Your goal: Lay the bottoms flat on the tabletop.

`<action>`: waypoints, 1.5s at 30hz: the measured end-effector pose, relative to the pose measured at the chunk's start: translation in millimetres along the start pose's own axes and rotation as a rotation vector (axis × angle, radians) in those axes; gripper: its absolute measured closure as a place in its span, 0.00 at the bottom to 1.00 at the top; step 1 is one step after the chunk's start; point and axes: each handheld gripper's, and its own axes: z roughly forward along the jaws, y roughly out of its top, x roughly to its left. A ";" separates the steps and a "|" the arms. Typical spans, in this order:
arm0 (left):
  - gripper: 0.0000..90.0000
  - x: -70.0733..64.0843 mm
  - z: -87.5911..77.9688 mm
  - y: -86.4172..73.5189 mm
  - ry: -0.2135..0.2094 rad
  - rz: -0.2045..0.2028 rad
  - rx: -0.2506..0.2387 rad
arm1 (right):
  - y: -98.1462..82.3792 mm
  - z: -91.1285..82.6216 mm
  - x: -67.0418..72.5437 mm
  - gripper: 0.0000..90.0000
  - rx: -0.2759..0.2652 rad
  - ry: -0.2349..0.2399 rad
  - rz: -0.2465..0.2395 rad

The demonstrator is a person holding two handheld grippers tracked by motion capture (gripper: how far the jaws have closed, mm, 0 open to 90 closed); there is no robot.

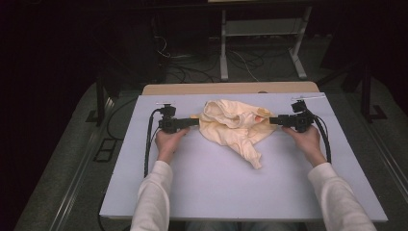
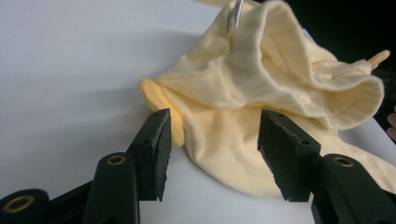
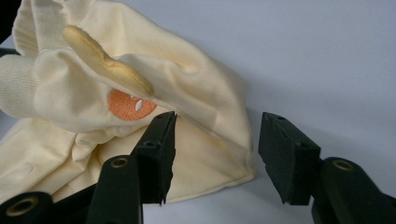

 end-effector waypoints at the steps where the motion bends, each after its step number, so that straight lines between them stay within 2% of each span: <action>1: 0.48 -0.2 1.6 -1.8 0.001 -0.004 0.004 | -0.5 -0.1 -0.4 0.49 -0.004 0.002 0.005; 8: 0.49 -1.3 17.3 -10.7 -0.008 -0.034 0.043 | -6.1 7.6 -4.5 0.48 0.001 0.002 0.027; 11: 0.49 -3.0 24.3 -12.3 0.006 -0.040 0.039 | -7.6 12.1 -5.2 0.50 0.006 0.008 0.031; 15: 0.50 -3.5 32.2 -14.5 0.013 -0.053 0.012 | -8.9 17.5 -6.2 0.57 0.013 -0.026 0.024; 18: 0.57 -6.9 37.6 -14.7 0.032 -0.053 0.002 | -10.1 21.6 -8.9 0.68 0.010 -0.022 0.043; 20: 0.66 -8.6 41.0 -14.3 0.038 -0.051 0.007 | -10.5 22.8 -8.2 0.78 0.012 -0.013 0.040; 23: 0.79 -9.1 45.6 -13.2 0.057 -0.053 0.013 | -10.2 23.5 -7.0 0.89 0.008 0.000 0.045; 26: 0.92 -11.7 47.6 -12.5 0.070 -0.038 0.012 | -10.1 23.5 -6.7 0.93 0.020 0.003 0.044; 29: 0.95 -11.9 43.3 -10.3 0.050 -0.042 0.026 | -9.0 20.5 -8.6 0.94 0.035 0.027 0.061; 34: 0.96 -11.7 21.3 0.5 -0.002 -0.055 0.045 | -0.9 6.7 -13.3 0.94 0.067 0.106 0.118; 38: 0.96 -18.7 4.8 9.4 -0.019 -0.036 0.078 | 6.7 -3.6 -10.5 0.94 0.101 0.145 0.124; 40: 0.96 -24.3 -5.1 13.8 -0.028 -0.011 0.094 | 8.8 -9.3 -5.7 0.94 0.117 0.173 0.125; 45: 0.96 -32.6 -29.2 17.9 -0.042 0.026 0.124 | 7.4 -20.1 4.5 0.94 0.151 0.203 0.117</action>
